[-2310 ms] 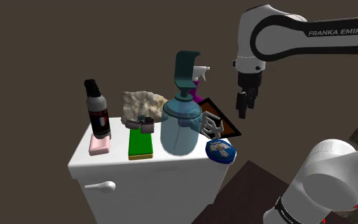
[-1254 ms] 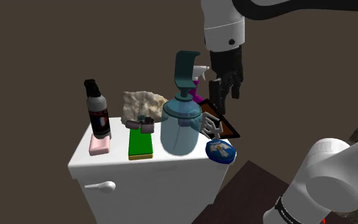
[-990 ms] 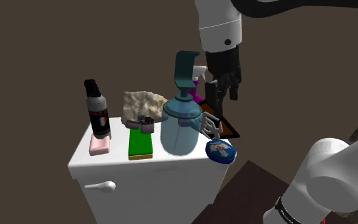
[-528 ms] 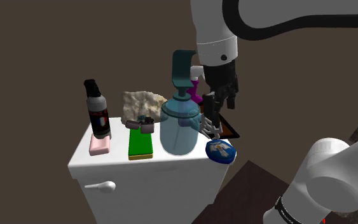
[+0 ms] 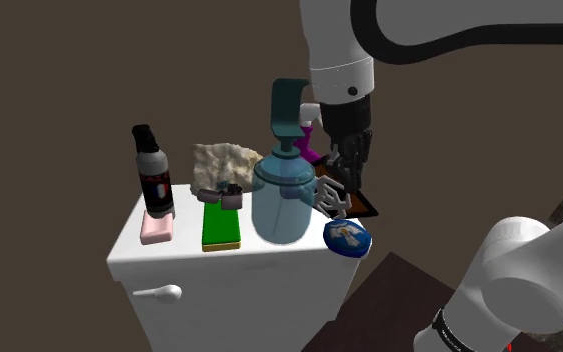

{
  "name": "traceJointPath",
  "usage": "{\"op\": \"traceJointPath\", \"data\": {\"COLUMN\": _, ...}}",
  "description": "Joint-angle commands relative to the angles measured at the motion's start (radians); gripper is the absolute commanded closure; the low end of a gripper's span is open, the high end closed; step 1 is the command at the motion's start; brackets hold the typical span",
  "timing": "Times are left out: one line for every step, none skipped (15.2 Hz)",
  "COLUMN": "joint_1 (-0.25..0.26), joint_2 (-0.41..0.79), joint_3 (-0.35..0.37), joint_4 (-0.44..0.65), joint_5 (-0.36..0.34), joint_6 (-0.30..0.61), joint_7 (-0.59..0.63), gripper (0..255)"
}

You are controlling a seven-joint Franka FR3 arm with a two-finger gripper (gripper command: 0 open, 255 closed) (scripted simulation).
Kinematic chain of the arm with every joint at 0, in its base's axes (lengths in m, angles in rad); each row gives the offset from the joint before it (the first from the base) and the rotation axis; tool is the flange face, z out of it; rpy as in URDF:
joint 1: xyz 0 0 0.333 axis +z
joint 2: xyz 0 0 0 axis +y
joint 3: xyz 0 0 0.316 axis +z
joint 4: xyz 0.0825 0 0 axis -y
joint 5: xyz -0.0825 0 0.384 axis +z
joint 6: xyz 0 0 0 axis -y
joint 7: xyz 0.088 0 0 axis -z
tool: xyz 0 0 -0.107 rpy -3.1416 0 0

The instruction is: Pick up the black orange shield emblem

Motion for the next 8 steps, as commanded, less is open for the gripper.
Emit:
{"op": "traceJointPath", "data": {"joint_1": -0.001, "joint_2": 0.002, "joint_3": -0.001, "joint_4": -0.002, "joint_5": -0.001, "joint_6": 0.001, "joint_7": 0.000, "gripper": 255}}
{"op": "traceJointPath", "data": {"joint_1": -0.001, "joint_2": 0.003, "joint_3": 0.000, "joint_4": -0.002, "joint_5": -0.001, "joint_6": 0.003, "joint_7": 0.001, "gripper": 255}}
{"op": "traceJointPath", "data": {"joint_1": -0.002, "joint_2": 0.006, "joint_3": -0.001, "joint_4": 0.013, "joint_5": -0.003, "joint_6": -0.010, "joint_7": 0.000, "gripper": 255}}
{"op": "traceJointPath", "data": {"joint_1": -0.003, "joint_2": 0.008, "joint_3": -0.002, "joint_4": 0.028, "joint_5": -0.004, "joint_6": -0.023, "joint_7": -0.001, "gripper": 255}}
{"op": "traceJointPath", "data": {"joint_1": -0.004, "joint_2": 0.011, "joint_3": -0.003, "joint_4": 0.044, "joint_5": -0.006, "joint_6": -0.035, "joint_7": -0.002, "gripper": 255}}
{"op": "traceJointPath", "data": {"joint_1": -0.006, "joint_2": 0.015, "joint_3": -0.003, "joint_4": 0.060, "joint_5": -0.008, "joint_6": -0.048, "joint_7": -0.003, "gripper": 255}}
{"op": "traceJointPath", "data": {"joint_1": -0.007, "joint_2": 0.018, "joint_3": -0.004, "joint_4": 0.076, "joint_5": -0.009, "joint_6": -0.061, "joint_7": -0.003, "gripper": 255}}
{"op": "traceJointPath", "data": {"joint_1": -0.008, "joint_2": 0.021, "joint_3": -0.005, "joint_4": 0.092, "joint_5": -0.011, "joint_6": -0.074, "joint_7": -0.004, "gripper": 255}}
